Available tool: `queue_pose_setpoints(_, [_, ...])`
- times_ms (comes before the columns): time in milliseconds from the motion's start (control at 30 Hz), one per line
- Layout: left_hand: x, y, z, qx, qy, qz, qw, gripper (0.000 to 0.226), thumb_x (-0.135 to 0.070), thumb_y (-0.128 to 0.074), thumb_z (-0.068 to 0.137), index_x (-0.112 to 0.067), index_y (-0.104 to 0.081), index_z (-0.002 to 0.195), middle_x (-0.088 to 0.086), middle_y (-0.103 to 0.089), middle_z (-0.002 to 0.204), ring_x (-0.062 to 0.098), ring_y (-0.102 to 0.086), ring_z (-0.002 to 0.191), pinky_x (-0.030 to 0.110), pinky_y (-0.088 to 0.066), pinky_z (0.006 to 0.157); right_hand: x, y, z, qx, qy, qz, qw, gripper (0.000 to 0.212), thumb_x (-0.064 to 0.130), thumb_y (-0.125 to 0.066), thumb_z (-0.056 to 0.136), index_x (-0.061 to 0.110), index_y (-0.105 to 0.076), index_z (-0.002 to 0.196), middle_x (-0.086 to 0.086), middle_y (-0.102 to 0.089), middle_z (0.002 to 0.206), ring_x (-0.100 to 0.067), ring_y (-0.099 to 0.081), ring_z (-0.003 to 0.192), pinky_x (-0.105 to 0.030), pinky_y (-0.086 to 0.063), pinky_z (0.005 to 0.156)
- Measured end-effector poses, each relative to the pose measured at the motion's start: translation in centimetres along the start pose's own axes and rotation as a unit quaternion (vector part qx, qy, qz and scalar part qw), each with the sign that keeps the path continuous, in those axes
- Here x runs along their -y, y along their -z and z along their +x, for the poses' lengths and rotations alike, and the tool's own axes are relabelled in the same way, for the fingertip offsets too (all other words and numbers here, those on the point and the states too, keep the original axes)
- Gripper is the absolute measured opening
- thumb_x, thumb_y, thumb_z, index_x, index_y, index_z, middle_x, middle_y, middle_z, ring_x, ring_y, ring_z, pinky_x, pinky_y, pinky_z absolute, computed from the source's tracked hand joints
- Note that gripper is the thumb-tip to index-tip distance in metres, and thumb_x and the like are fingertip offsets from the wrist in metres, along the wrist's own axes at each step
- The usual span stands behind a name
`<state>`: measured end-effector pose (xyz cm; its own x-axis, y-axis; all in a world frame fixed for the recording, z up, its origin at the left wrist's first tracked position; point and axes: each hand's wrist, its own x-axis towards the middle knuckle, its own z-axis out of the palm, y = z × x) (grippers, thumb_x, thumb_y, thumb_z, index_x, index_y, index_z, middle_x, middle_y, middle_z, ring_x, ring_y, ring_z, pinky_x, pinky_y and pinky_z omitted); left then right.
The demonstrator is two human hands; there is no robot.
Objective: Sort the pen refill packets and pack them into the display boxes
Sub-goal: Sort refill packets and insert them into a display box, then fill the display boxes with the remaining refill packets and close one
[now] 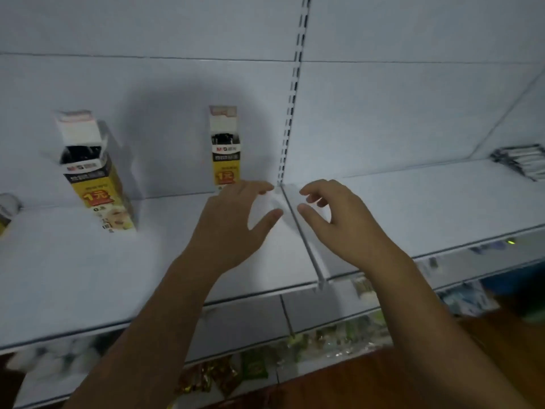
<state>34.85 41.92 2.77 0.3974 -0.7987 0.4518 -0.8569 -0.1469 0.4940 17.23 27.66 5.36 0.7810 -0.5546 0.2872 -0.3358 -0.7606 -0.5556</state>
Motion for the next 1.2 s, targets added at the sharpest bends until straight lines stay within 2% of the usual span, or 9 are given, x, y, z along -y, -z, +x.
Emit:
queue_pose_setpoints(133, [-4.3, -3.5, -0.7, 0.036, -0.045, -0.021, 0.998, 0.045, -0.059, -0.056, 0.097, -0.033, -0.057, 0.134, -0.011, -0.064, 0.130, 0.017, -0.060, 0.117, 0.045, -0.049, 0.099, -1.9, 3.0, -6.0, -0.005, -0.055, -0.068, 0.996, 0.031, 0.048, -0.056, 0.102, 0.036, -0.057, 0.130, 0.012, -0.062, 0.117, -0.009, -0.055, 0.110, -0.044, -0.048, 0.102])
queue_pose_setpoints(233, [-8.6, -6.4, -0.7, 0.073, -0.077, -0.030, 0.994, 0.050, -0.063, -0.049, 0.097, -0.034, -0.055, 0.137, -0.012, -0.063, 0.134, 0.018, -0.058, 0.121, 0.048, -0.048, 0.100, -3.9, 5.8, -10.1, -0.025, -0.099, -0.098, 0.990, 0.032, 0.048, -0.055, 0.102, 0.035, -0.056, 0.131, 0.011, -0.062, 0.119, -0.012, -0.055, 0.112, -0.046, -0.047, 0.101])
queue_pose_setpoints(333, [-13.9, -9.2, 0.0, 0.107, -0.114, -0.053, 0.986, 0.047, -0.059, -0.054, 0.099, -0.035, -0.056, 0.139, -0.012, -0.062, 0.137, 0.016, -0.057, 0.125, 0.048, -0.047, 0.105, -6.6, 9.1, -14.1, -0.062, -0.136, -0.098, 0.984, 0.034, 0.052, -0.053, 0.100, 0.036, -0.056, 0.130, 0.010, -0.062, 0.117, -0.013, -0.055, 0.112, -0.047, -0.050, 0.098])
queue_pose_setpoints(433, [-19.5, -12.5, 1.2, 0.117, -0.175, -0.081, 0.974, 0.045, -0.055, -0.059, 0.098, -0.032, -0.059, 0.137, -0.011, -0.065, 0.133, 0.016, -0.059, 0.122, 0.048, -0.050, 0.101, -10.0, 13.0, -17.9, -0.107, -0.175, -0.109, 0.973, 0.034, 0.052, -0.053, 0.099, 0.035, -0.057, 0.129, 0.009, -0.062, 0.114, -0.014, -0.057, 0.107, -0.049, -0.051, 0.095])
queue_pose_setpoints(633, [-32.1, -22.2, 4.5, 0.131, -0.260, -0.108, 0.951, 0.050, -0.062, -0.052, 0.094, -0.029, -0.062, 0.131, -0.010, -0.068, 0.125, 0.021, -0.063, 0.116, 0.050, -0.052, 0.093, -18.8, 22.2, -24.8, -0.150, -0.239, -0.128, 0.951, 0.036, 0.051, -0.054, 0.101, 0.035, -0.057, 0.133, 0.011, -0.061, 0.118, -0.013, -0.055, 0.112, -0.050, -0.049, 0.098])
queue_pose_setpoints(767, [-40.7, -28.9, 6.3, 0.137, -0.275, -0.127, 0.943, 0.048, -0.060, -0.055, 0.094, -0.029, -0.064, 0.129, -0.008, -0.069, 0.119, 0.022, -0.064, 0.110, 0.049, -0.054, 0.089, -24.5, 28.5, -28.6, -0.166, -0.265, -0.145, 0.939, 0.033, 0.049, -0.056, 0.101, 0.036, -0.057, 0.131, 0.010, -0.060, 0.116, -0.015, -0.055, 0.113, -0.053, -0.049, 0.098])
queue_pose_setpoints(900, [-47.8, -35.2, 7.7, 0.154, -0.285, -0.143, 0.935, 0.049, -0.061, -0.054, 0.093, -0.028, -0.064, 0.128, -0.007, -0.069, 0.120, 0.021, -0.063, 0.110, 0.047, -0.054, 0.090, -30.2, 34.2, -32.1, -0.178, -0.297, -0.167, 0.923, 0.033, 0.049, -0.056, 0.100, 0.036, -0.056, 0.131, 0.010, -0.059, 0.115, -0.012, -0.054, 0.110, -0.050, -0.051, 0.096])
queue_pose_setpoints(1033, [-52.0, -39.9, 10.0, 0.166, -0.295, -0.141, 0.930, 0.045, -0.057, -0.057, 0.094, -0.029, -0.064, 0.128, -0.009, -0.068, 0.119, 0.015, -0.060, 0.107, 0.045, -0.054, 0.088, -35.7, 38.1, -33.6, -0.181, -0.320, -0.173, 0.914, 0.033, 0.048, -0.056, 0.100, 0.037, -0.055, 0.131, 0.011, -0.058, 0.114, -0.011, -0.055, 0.110, -0.048, -0.051, 0.098])
queue_pose_setpoints(1200, [-55.0, -45.4, 15.1, 0.197, -0.298, -0.103, 0.928, 0.046, -0.059, -0.053, 0.096, -0.033, -0.060, 0.134, -0.013, -0.067, 0.122, 0.015, -0.060, 0.115, 0.046, -0.051, 0.094, -43.5, 41.3, -31.7, -0.175, -0.330, -0.188, 0.908, 0.032, 0.046, -0.058, 0.101, 0.037, -0.054, 0.131, 0.009, -0.059, 0.118, -0.013, -0.055, 0.113, -0.048, -0.049, 0.101])
